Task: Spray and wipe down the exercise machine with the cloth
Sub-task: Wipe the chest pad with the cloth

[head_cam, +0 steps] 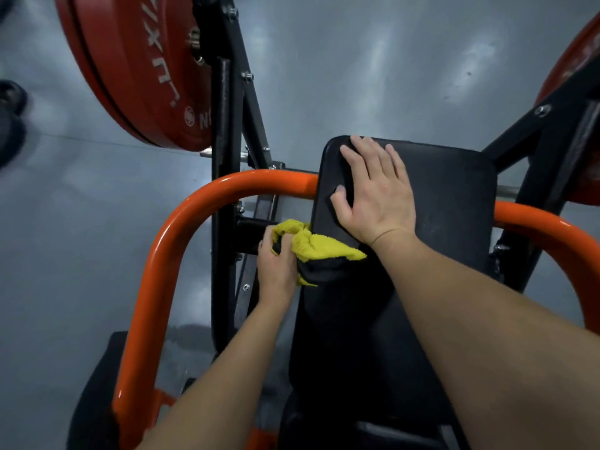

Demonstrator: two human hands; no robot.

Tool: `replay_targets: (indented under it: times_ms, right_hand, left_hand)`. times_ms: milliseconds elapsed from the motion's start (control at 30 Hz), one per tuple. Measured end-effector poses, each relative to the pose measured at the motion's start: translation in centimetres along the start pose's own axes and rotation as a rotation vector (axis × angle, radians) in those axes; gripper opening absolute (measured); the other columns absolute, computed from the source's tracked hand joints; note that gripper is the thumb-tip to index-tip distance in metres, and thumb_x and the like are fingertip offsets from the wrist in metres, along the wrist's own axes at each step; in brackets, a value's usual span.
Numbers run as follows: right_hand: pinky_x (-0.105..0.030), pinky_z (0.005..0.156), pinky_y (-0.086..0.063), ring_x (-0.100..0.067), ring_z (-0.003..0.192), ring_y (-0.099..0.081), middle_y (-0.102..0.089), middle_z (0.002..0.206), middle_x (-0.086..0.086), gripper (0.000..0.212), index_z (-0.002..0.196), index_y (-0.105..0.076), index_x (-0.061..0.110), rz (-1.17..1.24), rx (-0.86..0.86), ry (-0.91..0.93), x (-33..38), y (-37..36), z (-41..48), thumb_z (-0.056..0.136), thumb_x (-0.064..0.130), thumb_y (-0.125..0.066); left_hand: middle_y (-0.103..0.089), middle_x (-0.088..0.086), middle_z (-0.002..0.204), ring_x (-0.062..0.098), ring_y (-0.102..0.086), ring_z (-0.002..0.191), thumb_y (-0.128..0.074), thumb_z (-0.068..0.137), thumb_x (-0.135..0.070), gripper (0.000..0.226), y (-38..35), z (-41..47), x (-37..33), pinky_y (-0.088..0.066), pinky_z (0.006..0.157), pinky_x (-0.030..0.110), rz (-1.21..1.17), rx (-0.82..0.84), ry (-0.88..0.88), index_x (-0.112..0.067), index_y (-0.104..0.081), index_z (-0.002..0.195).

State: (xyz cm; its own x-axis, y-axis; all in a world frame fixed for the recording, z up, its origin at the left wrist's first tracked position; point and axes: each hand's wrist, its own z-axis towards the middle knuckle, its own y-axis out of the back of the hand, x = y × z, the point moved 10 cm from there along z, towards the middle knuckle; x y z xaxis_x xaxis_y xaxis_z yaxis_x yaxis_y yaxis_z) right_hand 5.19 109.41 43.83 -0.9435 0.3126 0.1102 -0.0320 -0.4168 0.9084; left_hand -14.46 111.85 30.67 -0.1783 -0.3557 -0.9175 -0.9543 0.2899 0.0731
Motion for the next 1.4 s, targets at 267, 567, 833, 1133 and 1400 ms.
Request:
replay_targets:
  times_ms: [267,567,833,1133,1400]
  right_hand:
    - [-0.046,0.125,-0.022,-0.026,0.146,-0.04,-0.046,0.156,-0.009,0.061,0.145,-0.052,0.011,-0.022,-0.006,0.005,0.4,0.3,-0.2,0.09,0.037,-0.048]
    - [-0.046,0.126,-0.02,-0.026,0.148,-0.037,-0.044,0.158,-0.011,0.061,0.147,-0.05,0.009,-0.016,-0.008,0.015,0.6,0.5,-0.5,0.092,0.034,-0.045]
    - [-0.047,0.125,-0.021,-0.027,0.147,-0.038,-0.045,0.157,-0.011,0.06,0.147,-0.05,0.009,0.0,-0.036,0.024,0.2,0.0,-0.3,0.092,0.032,-0.046]
    - [-0.048,0.124,-0.024,-0.027,0.145,-0.041,-0.047,0.155,-0.011,0.061,0.145,-0.053,0.008,0.041,-0.043,0.022,0.0,0.2,0.0,0.089,0.03,-0.046]
    - [-0.048,0.124,-0.024,-0.026,0.146,-0.04,-0.045,0.157,-0.01,0.059,0.147,-0.053,0.01,0.06,0.008,0.015,-0.2,-0.6,-0.2,0.093,0.029,-0.043]
  left_hand:
    - [-0.072,0.008,0.104,0.031,-0.066,0.108,-0.056,0.103,-0.012,0.015,3.2,-5.2,8.6,-0.051,0.104,0.049,0.137,0.23,0.274,-0.014,-0.071,0.103]
    - [-0.064,-0.005,0.073,0.016,-0.06,0.075,-0.056,0.077,-0.045,0.03,5.1,-7.1,4.7,-0.048,0.076,0.038,0.233,0.079,0.033,-0.017,-0.067,0.08]
    - [-0.056,0.0,0.084,0.022,-0.053,0.082,-0.055,0.08,-0.044,0.021,-2.4,3.4,-12.0,-0.045,0.076,0.038,0.335,-0.155,-0.383,-0.026,-0.048,0.074]
    - [-0.065,-0.002,0.081,0.026,-0.063,0.091,-0.054,0.078,-0.051,0.026,-5.0,7.6,-12.7,-0.054,0.088,0.046,0.422,-0.066,-0.178,-0.025,-0.057,0.077]
    - [-0.07,-0.002,0.096,0.026,-0.063,0.1,-0.049,0.085,-0.056,0.034,-0.9,-0.6,-6.0,-0.049,0.09,0.04,0.628,0.099,0.035,-0.027,-0.066,0.093]
